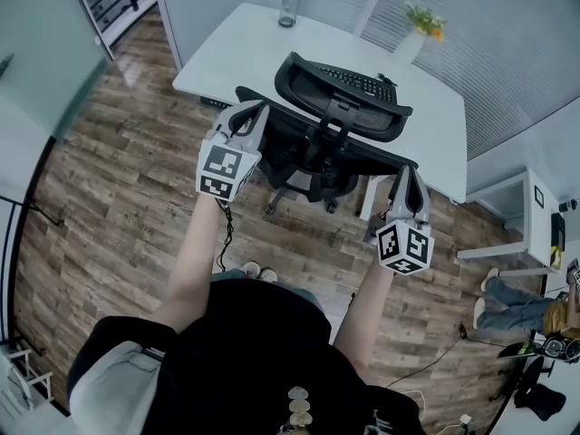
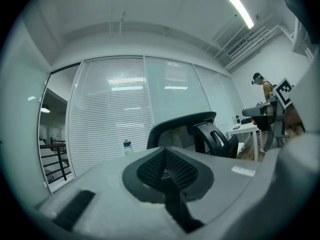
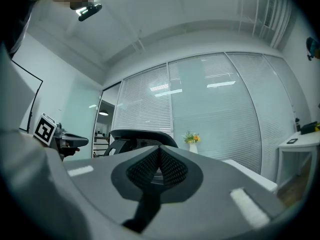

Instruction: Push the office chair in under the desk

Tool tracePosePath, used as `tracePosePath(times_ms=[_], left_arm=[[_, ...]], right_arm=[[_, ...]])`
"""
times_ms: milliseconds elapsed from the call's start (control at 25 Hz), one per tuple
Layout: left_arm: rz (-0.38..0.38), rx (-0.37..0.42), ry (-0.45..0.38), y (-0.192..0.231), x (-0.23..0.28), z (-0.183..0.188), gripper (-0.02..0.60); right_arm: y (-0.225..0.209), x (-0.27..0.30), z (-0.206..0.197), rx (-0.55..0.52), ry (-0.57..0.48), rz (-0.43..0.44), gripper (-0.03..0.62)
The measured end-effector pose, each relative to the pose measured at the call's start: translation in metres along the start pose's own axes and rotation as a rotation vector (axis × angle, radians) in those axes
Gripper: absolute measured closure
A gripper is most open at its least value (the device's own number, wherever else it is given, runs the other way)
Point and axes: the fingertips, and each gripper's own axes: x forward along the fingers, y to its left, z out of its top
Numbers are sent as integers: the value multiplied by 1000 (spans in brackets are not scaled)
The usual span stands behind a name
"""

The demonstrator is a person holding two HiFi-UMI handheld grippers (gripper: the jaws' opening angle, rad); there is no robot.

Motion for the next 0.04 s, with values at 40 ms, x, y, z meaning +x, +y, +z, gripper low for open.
tracePosePath(times_ms=[40], left_arm=[[0,1,1,0,0,0,574]], right_arm=[[0,0,-1,0,2,0,589]])
